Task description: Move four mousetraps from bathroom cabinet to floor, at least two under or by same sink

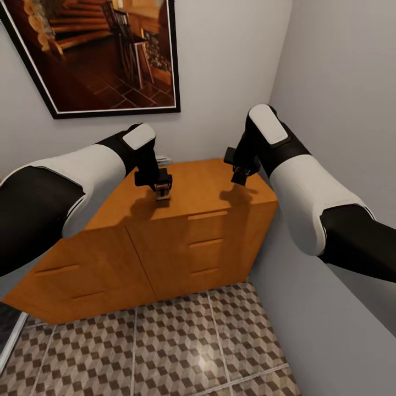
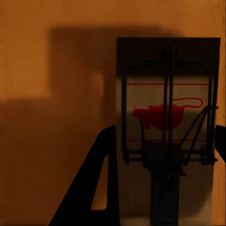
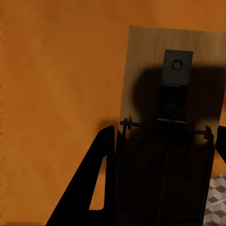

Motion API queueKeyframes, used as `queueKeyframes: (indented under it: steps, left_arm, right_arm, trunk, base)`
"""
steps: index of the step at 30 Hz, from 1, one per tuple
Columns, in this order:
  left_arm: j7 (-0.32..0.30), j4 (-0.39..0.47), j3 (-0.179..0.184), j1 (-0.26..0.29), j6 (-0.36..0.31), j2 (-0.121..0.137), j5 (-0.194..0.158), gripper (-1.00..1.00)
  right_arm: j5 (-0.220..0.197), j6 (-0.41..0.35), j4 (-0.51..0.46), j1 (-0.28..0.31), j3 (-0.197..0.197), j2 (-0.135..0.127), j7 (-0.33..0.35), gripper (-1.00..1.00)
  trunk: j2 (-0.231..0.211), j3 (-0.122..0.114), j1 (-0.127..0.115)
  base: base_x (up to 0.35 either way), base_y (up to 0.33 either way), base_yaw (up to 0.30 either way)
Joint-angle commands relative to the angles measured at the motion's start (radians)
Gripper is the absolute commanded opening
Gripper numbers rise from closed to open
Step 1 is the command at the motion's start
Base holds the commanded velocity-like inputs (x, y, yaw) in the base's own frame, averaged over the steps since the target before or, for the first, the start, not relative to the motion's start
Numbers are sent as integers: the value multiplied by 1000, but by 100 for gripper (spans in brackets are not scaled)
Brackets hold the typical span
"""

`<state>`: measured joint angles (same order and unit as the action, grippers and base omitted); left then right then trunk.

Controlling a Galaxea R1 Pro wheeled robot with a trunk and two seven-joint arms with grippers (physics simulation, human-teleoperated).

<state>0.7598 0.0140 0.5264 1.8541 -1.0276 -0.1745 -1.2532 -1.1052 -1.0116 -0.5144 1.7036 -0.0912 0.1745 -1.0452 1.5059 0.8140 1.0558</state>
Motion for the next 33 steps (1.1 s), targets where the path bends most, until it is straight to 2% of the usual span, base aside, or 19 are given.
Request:
queueKeyframes:
  steps: [1, 3, 11, 33]
  left_arm:
    - [8, 2, 5, 0, -3, 0, -9, -100]
    - [8, 3, 5, 0, -3, 0, -9, -100]
    - [-13, 0, 4, 0, 8, 0, -10, -100]
    - [-24, -6, 5, 0, 17, 0, -8, -100]
  right_arm:
    - [-9, -1, 7, 1, -4, 0, 2, -100]
    - [-9, 0, 10, 1, -10, 0, 6, -100]
    - [-10, 30, 14, 1, -31, 0, 10, -100]
    - [-10, 36, 57, 1, -31, 0, 8, -100]
  trunk:
    - [-7, -2, -4]
    - [-21, -9, -12]
    - [-21, -9, -12]
    - [-21, -9, -12]
  base:
    - [0, 0, 0]
    - [0, 0, 0]
    - [-78, 0, 0]
    - [-327, 0, 0]
